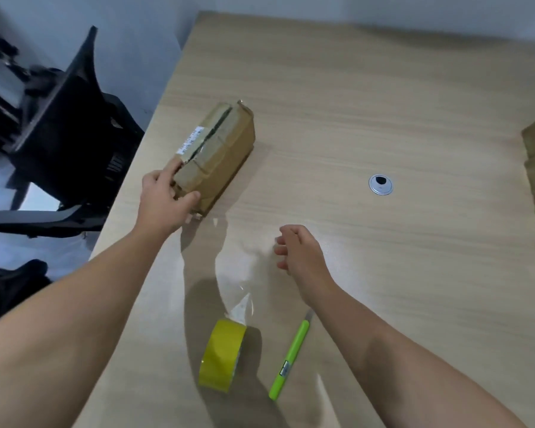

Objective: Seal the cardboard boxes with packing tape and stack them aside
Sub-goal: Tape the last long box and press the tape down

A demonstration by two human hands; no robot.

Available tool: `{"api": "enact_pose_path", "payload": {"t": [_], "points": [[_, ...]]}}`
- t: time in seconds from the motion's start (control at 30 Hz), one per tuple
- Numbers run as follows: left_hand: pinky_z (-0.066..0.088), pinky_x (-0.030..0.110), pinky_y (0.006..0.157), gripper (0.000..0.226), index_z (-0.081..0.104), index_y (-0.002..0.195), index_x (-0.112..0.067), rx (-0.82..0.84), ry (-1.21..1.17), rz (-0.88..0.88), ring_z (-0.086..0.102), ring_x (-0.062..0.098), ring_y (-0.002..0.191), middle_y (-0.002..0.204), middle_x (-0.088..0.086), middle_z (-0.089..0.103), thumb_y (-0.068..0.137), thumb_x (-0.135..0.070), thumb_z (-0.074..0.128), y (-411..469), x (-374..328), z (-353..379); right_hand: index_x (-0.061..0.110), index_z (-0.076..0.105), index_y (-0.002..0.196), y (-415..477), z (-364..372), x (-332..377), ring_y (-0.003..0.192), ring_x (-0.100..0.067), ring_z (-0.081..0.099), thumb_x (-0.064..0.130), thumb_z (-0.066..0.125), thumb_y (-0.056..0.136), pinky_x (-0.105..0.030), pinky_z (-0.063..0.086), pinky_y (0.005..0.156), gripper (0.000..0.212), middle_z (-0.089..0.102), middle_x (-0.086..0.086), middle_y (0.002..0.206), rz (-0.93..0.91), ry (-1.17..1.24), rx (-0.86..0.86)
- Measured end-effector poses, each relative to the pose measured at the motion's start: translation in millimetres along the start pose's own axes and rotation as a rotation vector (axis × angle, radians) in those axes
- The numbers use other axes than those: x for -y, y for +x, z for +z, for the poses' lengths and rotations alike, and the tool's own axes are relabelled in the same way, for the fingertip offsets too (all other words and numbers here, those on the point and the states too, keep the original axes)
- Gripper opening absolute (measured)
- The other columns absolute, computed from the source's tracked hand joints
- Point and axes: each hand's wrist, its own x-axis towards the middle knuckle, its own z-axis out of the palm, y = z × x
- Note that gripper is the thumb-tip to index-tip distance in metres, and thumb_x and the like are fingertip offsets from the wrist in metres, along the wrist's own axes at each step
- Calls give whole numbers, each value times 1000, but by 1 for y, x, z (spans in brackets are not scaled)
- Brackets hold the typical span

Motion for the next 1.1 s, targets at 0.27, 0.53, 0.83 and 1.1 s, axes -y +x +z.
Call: {"api": "enact_pose_path", "payload": {"t": [0.27, 0.53, 0.83, 1.1], "points": [[43, 28, 106, 82, 48, 140, -42, 392, 111, 357, 44, 10, 120, 136, 1, 38, 63, -39, 73, -94, -61, 16, 40, 34, 152, -42, -97, 14, 139, -13, 41, 58, 56, 93, -42, 39, 114, 66, 36, 7, 154, -192, 61, -161], [37, 28, 111, 82, 46, 145, -37, 646, 116, 479, 41, 16, 131, 140, 1, 35, 70, -20, 77, -202, -112, 108, 35, 30, 157, -98, -234, -37, 126, 1, 36, 32, 42, 107, -19, 26, 104, 51, 39, 6, 150, -296, -233, -326], [33, 41, 116, 88, 30, 146, -49, 675, 195, 327, 16, 25, 151, 163, -5, 4, 71, -19, 64, -273, -104, 158, 33, 49, 147, -113, -266, -83, 127, -27, 33, 26, 49, 105, -21, 21, 95, 43, 30, 3, 123, -207, -444, -416], [36, 33, 108, 71, 58, 137, -17, 207, 204, 93, 51, 27, 129, 137, 6, 60, 76, -52, 43, -237, -74, 97, 29, 56, 142, -116, -254, -87, 126, -22, 30, 31, 49, 105, -23, 21, 95, 38, 32, 5, 123, -248, -470, -423]]}}
